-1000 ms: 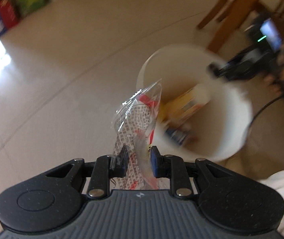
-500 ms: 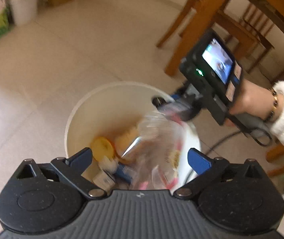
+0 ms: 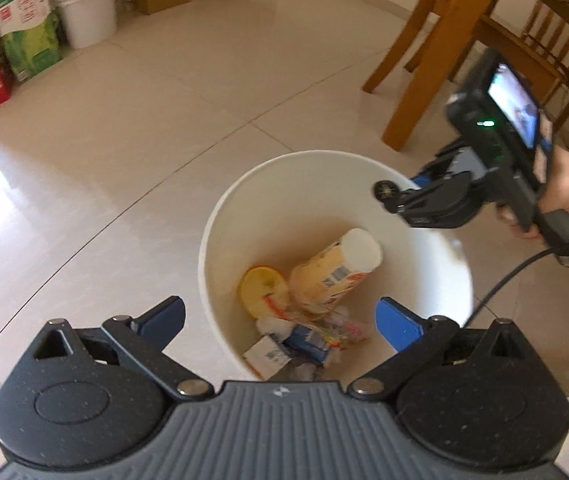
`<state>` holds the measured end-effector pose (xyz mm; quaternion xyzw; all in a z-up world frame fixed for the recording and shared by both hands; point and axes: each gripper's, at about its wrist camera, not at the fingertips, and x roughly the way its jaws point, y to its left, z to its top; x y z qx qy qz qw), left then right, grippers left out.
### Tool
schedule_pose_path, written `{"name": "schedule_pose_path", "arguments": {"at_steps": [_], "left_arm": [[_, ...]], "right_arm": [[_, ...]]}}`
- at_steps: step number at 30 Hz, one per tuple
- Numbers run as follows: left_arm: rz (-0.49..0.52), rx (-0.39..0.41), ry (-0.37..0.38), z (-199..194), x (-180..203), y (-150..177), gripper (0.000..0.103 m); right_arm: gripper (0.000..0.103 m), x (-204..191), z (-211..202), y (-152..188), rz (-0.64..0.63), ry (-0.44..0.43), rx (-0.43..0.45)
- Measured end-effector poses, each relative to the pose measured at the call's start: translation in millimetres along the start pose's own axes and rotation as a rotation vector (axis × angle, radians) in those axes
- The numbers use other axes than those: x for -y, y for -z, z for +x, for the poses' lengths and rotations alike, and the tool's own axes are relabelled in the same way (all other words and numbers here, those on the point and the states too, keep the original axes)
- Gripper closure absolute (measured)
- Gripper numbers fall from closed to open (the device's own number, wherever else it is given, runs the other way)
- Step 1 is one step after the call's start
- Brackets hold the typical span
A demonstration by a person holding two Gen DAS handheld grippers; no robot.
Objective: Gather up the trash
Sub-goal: 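Lower the left gripper to the clear plastic bag and grasp it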
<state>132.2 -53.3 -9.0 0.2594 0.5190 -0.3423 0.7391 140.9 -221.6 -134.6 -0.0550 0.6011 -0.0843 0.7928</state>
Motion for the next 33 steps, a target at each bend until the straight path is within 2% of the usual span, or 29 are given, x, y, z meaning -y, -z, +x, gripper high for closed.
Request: {"name": "schedule_pose_path", "arguments": {"at_steps": [4, 8, 16, 21, 25, 31, 33], "left_arm": [[-0.033, 0.015, -0.033, -3.0, -19.5, 8.4, 0.002], [-0.09, 0.019, -0.093, -12.7, -55.3, 27.4, 0.002], [-0.323, 0.008, -0.231, -18.8, -151.1, 99.8, 0.002], [-0.468, -0.027, -0.312, 8.1, -197.8, 158.7, 0.003], [-0.53, -0.086, -0.293, 42.7, -216.8, 204.8, 0.003], [-0.508, -0.175, -0.383, 90.6, -227.5, 254.5, 0.006], [-0.479, -0.191, -0.377, 102.3, -230.1, 263.6, 0.006]], "right_arm": [[0.084, 0.5, 0.4, -0.6, 0.002, -0.001, -0.001], [0.084, 1.4, 0.1, -1.7, -0.001, -0.003, -0.003], [0.084, 2.4, 0.2, 1.0, 0.002, -0.003, 0.004], [0.084, 1.6, 0.0, 2.0, 0.002, 0.002, 0.005], [0.084, -1.1, 0.6, 1.3, 0.0, 0.01, 0.002], [0.084, -5.3, 0.0, 0.6, -0.001, 0.017, 0.001], [0.084, -6.3, 0.1, -0.2, -0.002, 0.019, -0.001]]}}
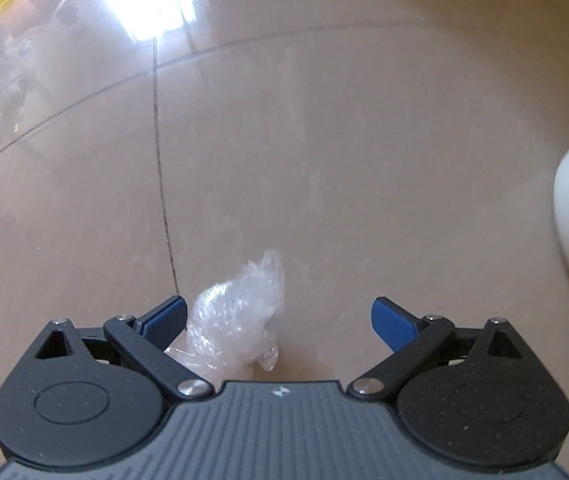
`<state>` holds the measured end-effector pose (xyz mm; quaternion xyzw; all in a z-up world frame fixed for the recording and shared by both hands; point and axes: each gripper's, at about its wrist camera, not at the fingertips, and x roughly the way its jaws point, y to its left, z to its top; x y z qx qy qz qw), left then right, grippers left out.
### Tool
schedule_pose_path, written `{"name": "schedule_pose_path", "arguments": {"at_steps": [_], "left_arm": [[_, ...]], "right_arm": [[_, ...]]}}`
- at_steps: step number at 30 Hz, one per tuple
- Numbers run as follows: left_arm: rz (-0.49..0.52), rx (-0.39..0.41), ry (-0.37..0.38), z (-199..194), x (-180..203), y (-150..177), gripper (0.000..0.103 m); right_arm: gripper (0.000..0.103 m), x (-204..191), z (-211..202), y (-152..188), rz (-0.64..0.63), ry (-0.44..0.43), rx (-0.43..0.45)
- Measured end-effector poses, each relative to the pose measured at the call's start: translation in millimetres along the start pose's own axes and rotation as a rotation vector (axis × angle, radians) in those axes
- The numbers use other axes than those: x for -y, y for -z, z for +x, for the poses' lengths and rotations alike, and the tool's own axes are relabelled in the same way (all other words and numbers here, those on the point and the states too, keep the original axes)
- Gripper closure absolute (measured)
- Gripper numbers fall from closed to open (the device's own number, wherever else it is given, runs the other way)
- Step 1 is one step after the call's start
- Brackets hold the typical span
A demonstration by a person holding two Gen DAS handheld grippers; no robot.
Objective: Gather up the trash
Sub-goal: 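Lower the left gripper to the clear plastic bag and grasp it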
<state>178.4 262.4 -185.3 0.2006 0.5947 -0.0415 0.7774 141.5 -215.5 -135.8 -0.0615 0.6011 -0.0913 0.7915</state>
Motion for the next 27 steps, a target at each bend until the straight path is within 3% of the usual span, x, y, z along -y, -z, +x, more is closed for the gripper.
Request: {"name": "schedule_pose_path", "arguments": {"at_steps": [7, 18, 23, 27], "left_arm": [[0.088, -0.014, -0.053, 27.5, -4.4, 17.6, 0.008], [0.093, -0.07, -0.081, 57.9, -18.3, 26.8, 0.018], [0.061, -0.095, -0.07, 70.1, -25.7, 27.3, 0.042], [0.044, -0.088, -0.047, 68.1, -29.2, 26.6, 0.054]], "right_arm": [[0.083, -4.4, 0.0, -3.5, -0.006, 0.011, -0.007], [0.083, -6.3, 2.6, -3.2, -0.005, 0.017, -0.008], [0.083, -6.6, 3.5, -2.9, -0.01, 0.018, -0.006], [0.083, -6.5, 3.4, -2.6, -0.007, 0.017, -0.006]]}}
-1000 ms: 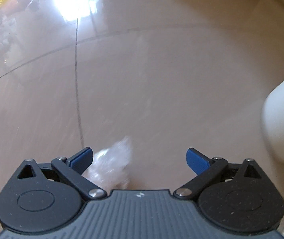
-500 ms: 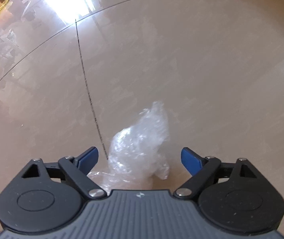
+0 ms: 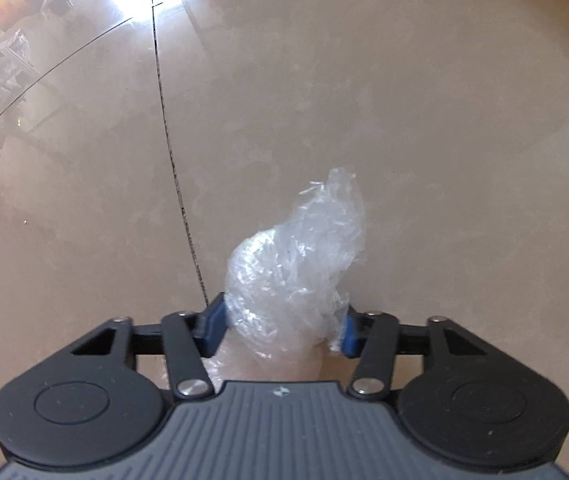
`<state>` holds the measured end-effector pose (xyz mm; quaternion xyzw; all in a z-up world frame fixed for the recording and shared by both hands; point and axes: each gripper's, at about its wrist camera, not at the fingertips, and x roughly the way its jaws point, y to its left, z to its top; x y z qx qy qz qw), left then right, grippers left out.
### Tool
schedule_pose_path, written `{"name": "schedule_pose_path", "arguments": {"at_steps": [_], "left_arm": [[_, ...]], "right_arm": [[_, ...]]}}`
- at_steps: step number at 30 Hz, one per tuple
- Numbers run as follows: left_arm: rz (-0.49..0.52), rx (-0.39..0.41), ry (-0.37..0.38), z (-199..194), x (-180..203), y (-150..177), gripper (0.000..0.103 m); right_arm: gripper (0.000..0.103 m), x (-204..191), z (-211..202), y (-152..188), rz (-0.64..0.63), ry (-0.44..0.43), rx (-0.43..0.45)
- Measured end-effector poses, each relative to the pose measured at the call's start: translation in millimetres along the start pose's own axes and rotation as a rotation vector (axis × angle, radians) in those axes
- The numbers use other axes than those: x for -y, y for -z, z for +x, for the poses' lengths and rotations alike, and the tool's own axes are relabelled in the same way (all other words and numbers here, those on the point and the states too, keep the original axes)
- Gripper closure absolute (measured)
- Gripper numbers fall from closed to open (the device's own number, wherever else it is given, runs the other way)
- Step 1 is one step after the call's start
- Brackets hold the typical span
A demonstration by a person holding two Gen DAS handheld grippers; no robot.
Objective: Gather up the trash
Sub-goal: 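Lower the left gripper to the clear plastic bag and grasp it, then carry the plastic bag over the wastebasket and open the left gripper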
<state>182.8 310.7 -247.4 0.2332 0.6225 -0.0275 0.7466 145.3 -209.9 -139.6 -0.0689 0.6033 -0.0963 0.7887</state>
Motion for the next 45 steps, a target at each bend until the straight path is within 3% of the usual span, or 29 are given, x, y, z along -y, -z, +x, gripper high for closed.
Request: {"name": "schedule_pose_path", "arguments": {"at_steps": [7, 14, 18, 25, 33, 38, 42, 45], "left_arm": [[-0.025, 0.036, 0.028, -13.9, -0.7, -8.3, 0.06], [0.027, 0.039, 0.072, -43.7, 18.8, -26.0, 0.06], [0.094, 0.025, 0.127, -80.3, 38.6, -43.6, 0.06], [0.24, 0.108, 0.253, -181.3, 90.0, -75.2, 0.06], [0.39, 0.197, 0.342, -291.1, 160.0, -97.9, 0.06], [0.418, 0.256, 0.474, -339.9, 205.8, -110.7, 0.059], [0.392, 0.277, 0.538, -350.1, 231.0, -116.2, 0.059], [0.324, 0.275, 0.599, -350.7, 246.1, -117.8, 0.05]], "right_arm": [[0.083, 0.0, -0.1, 1.8, 0.001, 0.001, 0.004], [0.083, -0.1, -0.6, 1.8, -0.002, 0.001, 0.003], [0.083, 1.0, -0.7, 1.3, -0.001, -0.002, 0.002], [0.083, 5.2, -0.4, 0.5, 0.013, -0.014, 0.001], [0.083, 9.8, 0.2, -1.2, 0.019, -0.032, -0.008], [0.083, 10.2, 0.3, -1.8, 0.016, -0.038, -0.015], [0.083, 11.4, 1.0, -3.0, 0.024, -0.043, -0.019], [0.083, 12.9, 1.5, -3.5, 0.029, -0.046, -0.016]]}}
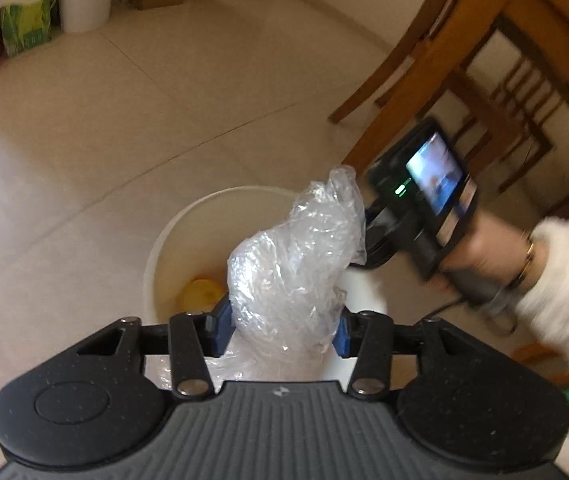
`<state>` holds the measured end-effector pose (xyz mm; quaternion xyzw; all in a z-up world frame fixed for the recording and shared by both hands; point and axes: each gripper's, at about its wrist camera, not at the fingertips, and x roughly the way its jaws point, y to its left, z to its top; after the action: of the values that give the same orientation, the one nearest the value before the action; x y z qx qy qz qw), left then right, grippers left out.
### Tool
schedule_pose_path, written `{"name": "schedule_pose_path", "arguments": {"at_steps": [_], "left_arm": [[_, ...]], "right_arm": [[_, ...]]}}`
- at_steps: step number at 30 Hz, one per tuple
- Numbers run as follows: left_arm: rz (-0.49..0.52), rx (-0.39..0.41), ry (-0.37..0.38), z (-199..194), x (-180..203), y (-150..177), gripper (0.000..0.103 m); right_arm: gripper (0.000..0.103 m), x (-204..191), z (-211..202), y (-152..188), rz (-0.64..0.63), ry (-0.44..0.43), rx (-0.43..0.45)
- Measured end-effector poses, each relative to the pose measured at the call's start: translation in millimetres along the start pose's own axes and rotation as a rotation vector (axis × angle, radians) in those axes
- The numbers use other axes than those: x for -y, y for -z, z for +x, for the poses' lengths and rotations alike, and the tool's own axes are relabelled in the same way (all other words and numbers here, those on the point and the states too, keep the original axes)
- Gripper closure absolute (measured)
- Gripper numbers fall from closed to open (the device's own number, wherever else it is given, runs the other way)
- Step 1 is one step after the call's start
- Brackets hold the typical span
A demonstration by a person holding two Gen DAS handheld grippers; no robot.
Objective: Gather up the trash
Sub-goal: 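Carry the plastic bag over the wastebasket and open the left gripper, then open the right gripper to release the wastebasket rim and lift it away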
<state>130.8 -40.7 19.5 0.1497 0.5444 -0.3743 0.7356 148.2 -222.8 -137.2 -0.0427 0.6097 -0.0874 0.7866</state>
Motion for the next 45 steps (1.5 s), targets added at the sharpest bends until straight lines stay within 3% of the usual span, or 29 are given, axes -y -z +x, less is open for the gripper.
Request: {"name": "schedule_pose_path", "arguments": {"at_steps": [2, 4, 7, 12, 21, 24, 30, 37, 40, 43, 45], "left_arm": [[-0.027, 0.01, -0.028, 7.9, 8.5, -7.0, 0.026], [-0.056, 0.02, -0.042, 14.8, 13.4, -8.1, 0.013], [-0.09, 0.019, -0.047, 15.8, 7.5, -5.5, 0.011], [-0.065, 0.023, -0.148, 25.8, 11.2, 2.7, 0.007], [0.017, 0.022, -0.455, 30.1, 19.4, 25.6, 0.005], [0.049, 0.016, -0.52, 38.3, 27.2, 31.1, 0.004], [0.029, 0.001, -0.519, 51.1, 25.4, 42.9, 0.004], [-0.079, -0.125, -0.543, 62.6, -0.7, 45.3, 0.004], [-0.077, -0.137, -0.572, 60.6, -1.5, 44.1, 0.004], [-0.094, -0.133, -0.556, 54.9, 0.7, 42.1, 0.004], [-0.106, -0.126, -0.545, 50.7, 2.7, 40.9, 0.004]], "right_arm": [[0.083, 1.7, 0.2, 0.1, 0.006, -0.002, 0.0], [0.083, 2.4, 0.3, 1.2, 0.007, -0.004, 0.001], [0.083, 4.1, 0.2, 3.1, 0.013, -0.009, 0.005], [0.083, 7.3, 1.1, 4.3, 0.011, -0.014, 0.004], [0.083, 10.3, 2.2, 4.5, 0.024, -0.018, 0.005], [0.083, 11.0, 2.3, 4.6, 0.026, -0.018, 0.006], [0.083, 9.4, 2.4, 5.4, 0.022, -0.01, 0.008], [0.083, 4.9, 1.2, 8.9, 0.033, -0.001, -0.008], [0.082, 5.2, -5.8, 14.0, 0.044, -0.003, -0.011], [0.08, 6.0, -17.5, 20.2, 0.066, -0.014, -0.011], [0.07, 5.6, -27.9, 24.2, 0.081, -0.021, -0.013]]}}
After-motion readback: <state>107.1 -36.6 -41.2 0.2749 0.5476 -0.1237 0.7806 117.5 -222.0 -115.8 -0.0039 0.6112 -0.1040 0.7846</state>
